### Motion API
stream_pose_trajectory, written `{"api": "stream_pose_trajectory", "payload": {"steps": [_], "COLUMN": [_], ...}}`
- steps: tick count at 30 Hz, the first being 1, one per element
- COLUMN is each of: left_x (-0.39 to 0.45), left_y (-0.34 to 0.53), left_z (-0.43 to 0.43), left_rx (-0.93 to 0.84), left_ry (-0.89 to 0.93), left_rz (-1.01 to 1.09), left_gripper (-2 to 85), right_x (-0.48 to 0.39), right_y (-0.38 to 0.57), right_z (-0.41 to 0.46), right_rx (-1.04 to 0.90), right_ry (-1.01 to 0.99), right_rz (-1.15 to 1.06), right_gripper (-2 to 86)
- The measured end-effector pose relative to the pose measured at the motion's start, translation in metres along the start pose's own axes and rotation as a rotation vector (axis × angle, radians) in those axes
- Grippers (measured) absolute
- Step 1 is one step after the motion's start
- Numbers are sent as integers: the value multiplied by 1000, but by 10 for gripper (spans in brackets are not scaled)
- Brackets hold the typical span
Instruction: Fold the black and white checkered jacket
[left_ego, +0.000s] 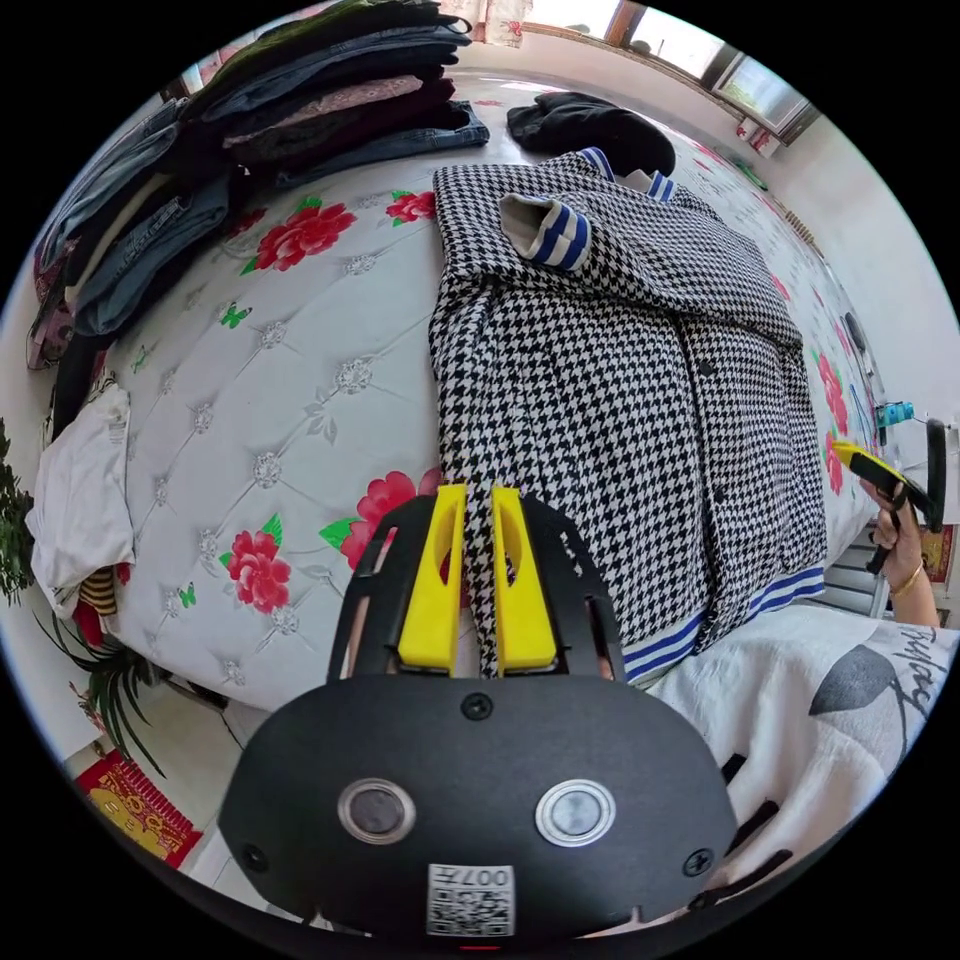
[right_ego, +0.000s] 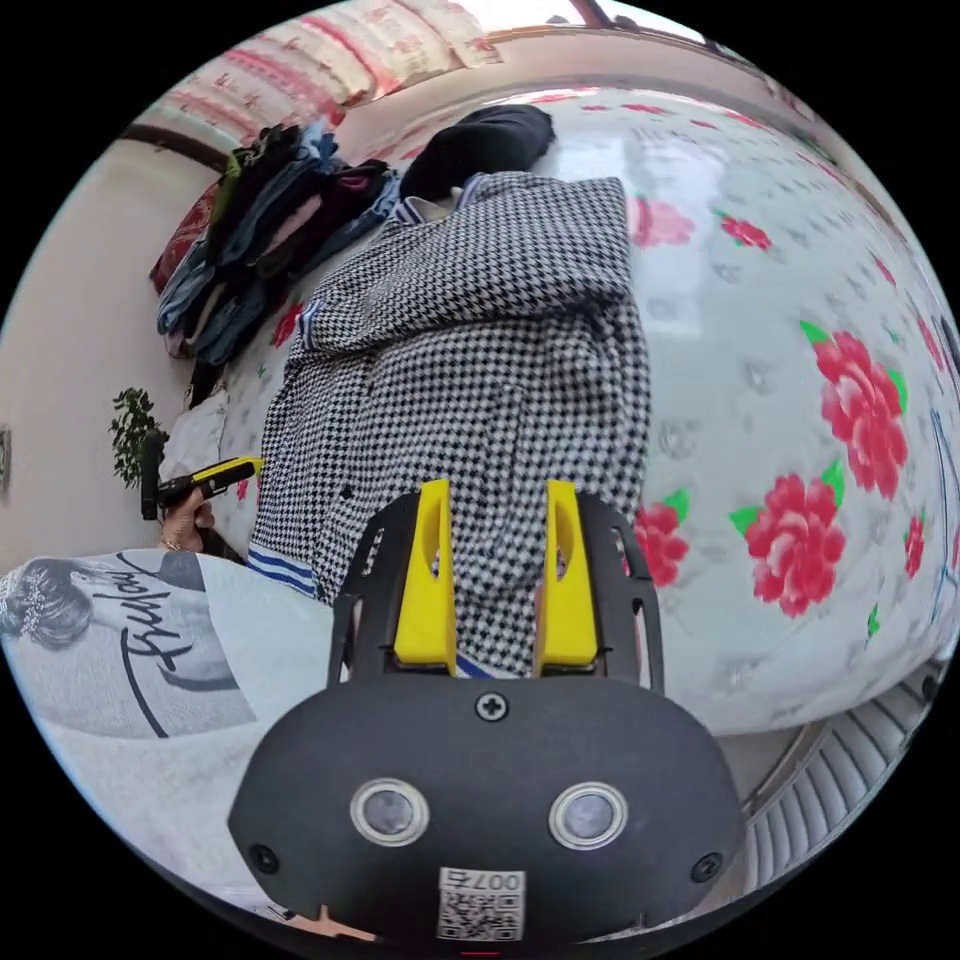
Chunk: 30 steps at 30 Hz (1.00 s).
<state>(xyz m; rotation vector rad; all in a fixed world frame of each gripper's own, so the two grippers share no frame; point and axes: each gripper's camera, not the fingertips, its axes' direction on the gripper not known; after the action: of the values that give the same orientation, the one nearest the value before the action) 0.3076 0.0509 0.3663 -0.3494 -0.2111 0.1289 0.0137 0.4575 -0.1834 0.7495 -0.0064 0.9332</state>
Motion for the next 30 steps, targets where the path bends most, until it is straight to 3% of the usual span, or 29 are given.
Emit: {"api": "stream_pose_trajectory", "payload": {"steps": [8,16,22,30], "left_x": [-13,-14,-9,-6], "left_y": [53,104,115,109], "left_z": [2,10,17,29], "left_rx": [-37,-93,-82,-113], "left_ry": [-38,-55,-76,-93], "left_rz": [-29,-50,-78,-75], "left_gripper": [52,72,65,50], "right_x": [64,66,7,-117], "right_y": [106,118,77,-65], "right_z": [3,35,24,48], "right_rx": [-11,-40,76,173], "right_ry": [12,-24,158,68], "right_rz": [253,218,-53,-440], "right_gripper": [118,120,116,116]}}
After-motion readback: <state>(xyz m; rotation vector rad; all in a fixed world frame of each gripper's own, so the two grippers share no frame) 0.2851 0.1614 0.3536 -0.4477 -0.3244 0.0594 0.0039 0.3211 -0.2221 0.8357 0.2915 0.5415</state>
